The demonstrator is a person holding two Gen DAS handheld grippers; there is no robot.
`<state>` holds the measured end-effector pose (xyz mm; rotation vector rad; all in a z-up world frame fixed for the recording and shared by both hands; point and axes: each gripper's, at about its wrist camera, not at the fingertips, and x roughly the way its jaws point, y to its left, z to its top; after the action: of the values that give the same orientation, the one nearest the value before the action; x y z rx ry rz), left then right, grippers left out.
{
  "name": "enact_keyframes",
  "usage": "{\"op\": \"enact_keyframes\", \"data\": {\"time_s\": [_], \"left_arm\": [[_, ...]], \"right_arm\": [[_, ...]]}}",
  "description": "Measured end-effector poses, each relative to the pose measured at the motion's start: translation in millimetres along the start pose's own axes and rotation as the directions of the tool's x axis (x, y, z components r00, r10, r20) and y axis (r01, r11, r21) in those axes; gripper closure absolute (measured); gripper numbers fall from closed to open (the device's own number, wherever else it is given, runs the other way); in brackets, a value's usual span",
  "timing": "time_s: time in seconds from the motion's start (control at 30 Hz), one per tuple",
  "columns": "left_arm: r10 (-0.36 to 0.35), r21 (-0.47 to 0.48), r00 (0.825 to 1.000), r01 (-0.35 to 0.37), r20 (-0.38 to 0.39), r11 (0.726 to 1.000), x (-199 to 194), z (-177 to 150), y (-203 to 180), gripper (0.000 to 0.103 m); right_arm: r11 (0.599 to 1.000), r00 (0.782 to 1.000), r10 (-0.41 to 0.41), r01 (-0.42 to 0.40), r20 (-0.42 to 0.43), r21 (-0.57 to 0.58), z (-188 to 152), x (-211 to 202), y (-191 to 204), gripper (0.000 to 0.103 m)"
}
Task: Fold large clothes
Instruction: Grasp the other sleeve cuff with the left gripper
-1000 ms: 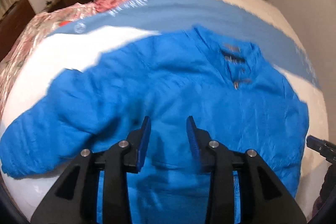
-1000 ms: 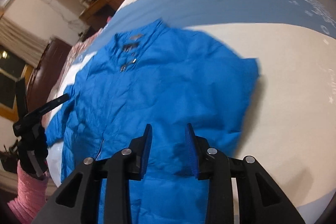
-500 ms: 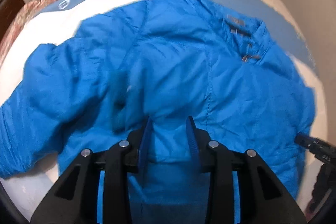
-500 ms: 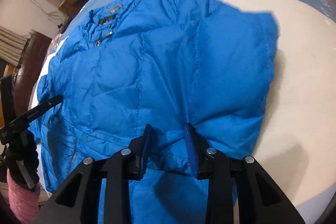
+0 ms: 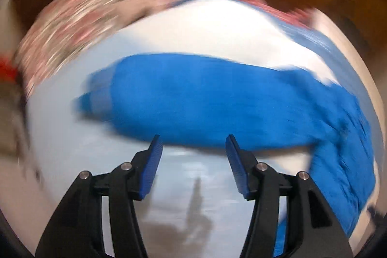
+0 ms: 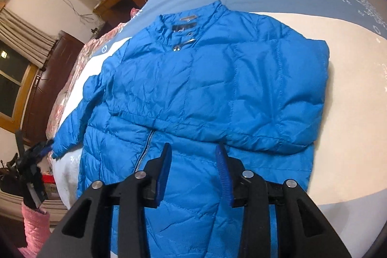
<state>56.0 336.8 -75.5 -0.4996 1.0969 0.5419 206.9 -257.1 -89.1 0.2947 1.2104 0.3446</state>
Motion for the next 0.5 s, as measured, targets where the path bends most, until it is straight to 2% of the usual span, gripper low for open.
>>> {"op": "enact_keyframes", "data": {"time_s": [0.03,0.1,0.17,0.23,0.3,0.33,0.43,0.5], "left_arm": [[0.006,-0.083,1.0,-0.006,-0.003,0.996,0,1,34,0.049],[-0.013,-0.193,1.0,0.013,0.002,0.981,0,2,75,0.049],[-0.087,-0.312,0.996,0.086,0.013,0.946,6,2,112,0.051],[-0.189,-0.411,0.982,0.181,0.023,0.893,18,3,137,0.051],[-0.25,-0.464,0.967,0.24,0.042,0.852,30,5,151,0.051],[-0.258,-0.484,0.965,0.248,0.046,0.839,35,5,155,0.051],[-0.299,-0.563,0.951,0.287,0.074,0.775,56,6,160,0.051],[-0.31,-0.583,0.945,0.31,0.103,0.751,61,7,159,0.051]], "right_arm": [[1.0,1.0,-0.001,0.001,-0.002,0.003,0,1,1,0.065],[1.0,1.0,0.002,-0.002,-0.004,0.008,0,4,4,0.065],[1.0,1.0,0.002,-0.002,-0.004,0.009,2,8,9,0.065],[1.0,1.0,0.002,-0.002,-0.005,0.008,3,11,14,0.065],[1.0,1.0,-0.003,0.003,-0.006,0.006,3,12,18,0.065],[1.0,1.0,-0.009,0.009,-0.006,0.006,3,13,19,0.065],[1.0,1.0,-0.02,0.02,-0.004,0.007,2,12,22,0.065],[0.999,0.999,-0.032,0.032,0.002,0.006,1,9,22,0.065]]}}
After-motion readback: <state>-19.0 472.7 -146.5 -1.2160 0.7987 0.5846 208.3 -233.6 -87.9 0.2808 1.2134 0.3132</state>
